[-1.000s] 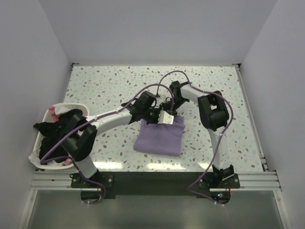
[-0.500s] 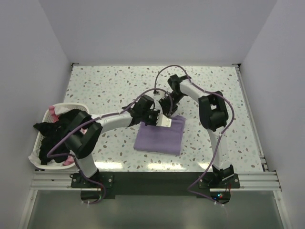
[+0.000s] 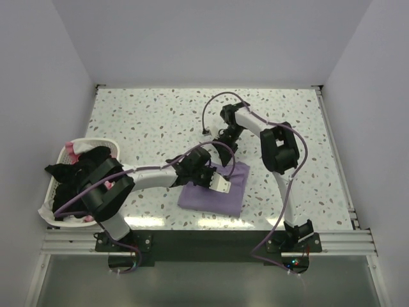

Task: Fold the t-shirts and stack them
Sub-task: Fold the tshirt

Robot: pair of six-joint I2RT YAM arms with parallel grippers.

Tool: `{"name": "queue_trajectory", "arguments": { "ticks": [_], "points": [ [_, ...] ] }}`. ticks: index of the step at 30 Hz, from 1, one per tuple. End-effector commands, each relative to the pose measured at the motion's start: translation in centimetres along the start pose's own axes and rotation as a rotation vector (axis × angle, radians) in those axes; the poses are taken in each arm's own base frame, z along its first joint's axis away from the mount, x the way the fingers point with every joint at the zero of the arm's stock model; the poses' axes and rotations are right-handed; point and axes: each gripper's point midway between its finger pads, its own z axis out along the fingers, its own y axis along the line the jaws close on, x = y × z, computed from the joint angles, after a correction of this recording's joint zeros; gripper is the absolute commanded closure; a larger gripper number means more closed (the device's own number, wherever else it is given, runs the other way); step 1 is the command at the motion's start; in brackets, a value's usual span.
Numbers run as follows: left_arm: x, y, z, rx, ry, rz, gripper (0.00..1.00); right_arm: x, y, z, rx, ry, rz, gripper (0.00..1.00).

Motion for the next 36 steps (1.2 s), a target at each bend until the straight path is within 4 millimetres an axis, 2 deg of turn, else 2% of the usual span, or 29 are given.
{"name": "queue_trajectory", "arguments": {
  "ticks": [1,5,8,14,25,27,31,36],
  "points": [
    [-0.7,-1.7,-0.8,-0.014,0.024,-0.045,1.0,2.1,1.5,2.4,-0.059,0.127,-0.083,0.89],
    [-1.3,-3.0,-1.5,-0.015,0.03,-0.053,1.0,2.5,2.0,3.4,-0.089,0.135,-0.075,0.9],
    [-1.9,-1.8,-2.4,-0.069,0.024,-0.054,1.0,2.7,2.3,3.8,-0.113,0.132,-0.065,0.9],
    [-5.1,2.1,-4.2,-0.168,-0.043,-0.028,1.0,2.7,2.9,4.0,-0.143,0.114,-0.056,0.91],
    [-7.2,6.1,-5.1,-0.276,-0.077,0.049,1.0,3.3,3.0,4.5,-0.151,0.122,-0.055,0.93],
    [-6.9,6.3,-4.9,-0.276,-0.068,0.053,1.0,3.3,3.1,4.6,-0.157,0.122,-0.056,0.93],
    [-6.3,8.1,-5.1,-0.337,-0.076,0.047,1.0,3.3,3.0,4.5,-0.158,0.12,-0.059,0.93],
    [-5.5,8.8,-4.8,-0.36,-0.071,0.056,1.0,3.2,3.1,4.4,-0.155,0.121,-0.067,0.93]
  ]
}}
